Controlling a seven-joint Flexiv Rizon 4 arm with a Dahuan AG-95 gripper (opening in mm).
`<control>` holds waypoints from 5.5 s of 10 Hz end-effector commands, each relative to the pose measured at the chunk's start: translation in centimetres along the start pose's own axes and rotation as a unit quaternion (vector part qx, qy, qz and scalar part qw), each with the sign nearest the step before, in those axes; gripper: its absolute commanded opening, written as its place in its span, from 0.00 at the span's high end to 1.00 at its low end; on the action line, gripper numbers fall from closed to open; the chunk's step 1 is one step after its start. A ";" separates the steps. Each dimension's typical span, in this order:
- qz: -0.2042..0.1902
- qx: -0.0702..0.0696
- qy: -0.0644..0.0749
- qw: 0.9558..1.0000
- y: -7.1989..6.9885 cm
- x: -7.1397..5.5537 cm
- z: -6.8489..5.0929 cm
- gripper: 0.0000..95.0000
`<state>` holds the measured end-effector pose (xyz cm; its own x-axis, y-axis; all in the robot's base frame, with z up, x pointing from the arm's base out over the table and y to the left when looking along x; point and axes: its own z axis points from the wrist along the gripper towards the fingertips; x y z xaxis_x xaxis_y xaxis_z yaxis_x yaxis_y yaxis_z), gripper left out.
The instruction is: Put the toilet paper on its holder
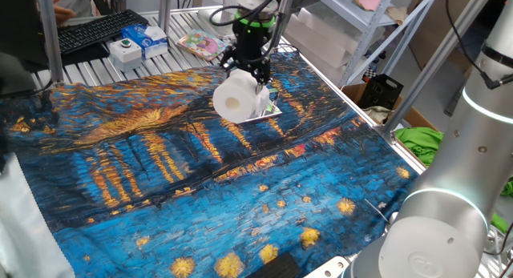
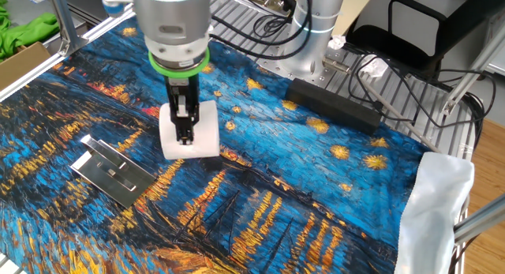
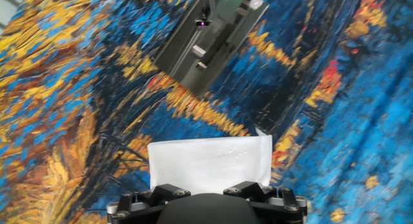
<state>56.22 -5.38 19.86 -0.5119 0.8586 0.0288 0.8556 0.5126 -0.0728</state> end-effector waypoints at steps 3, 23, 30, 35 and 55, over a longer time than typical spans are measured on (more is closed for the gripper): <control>0.078 -0.033 -0.007 0.996 -1.0 -2.5 1.3 1.00; 0.103 -0.071 -0.032 0.992 3.8 -5.4 4.6 1.00; 0.108 -0.076 -0.021 0.991 4.3 -5.8 4.9 1.00; 0.111 -0.063 -0.023 0.992 4.3 -5.8 4.9 1.00; 0.160 -0.085 -0.031 0.983 5.3 -6.4 6.5 1.00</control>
<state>63.45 -8.24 12.67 -0.1979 0.9793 -0.0430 0.9729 0.2016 0.1135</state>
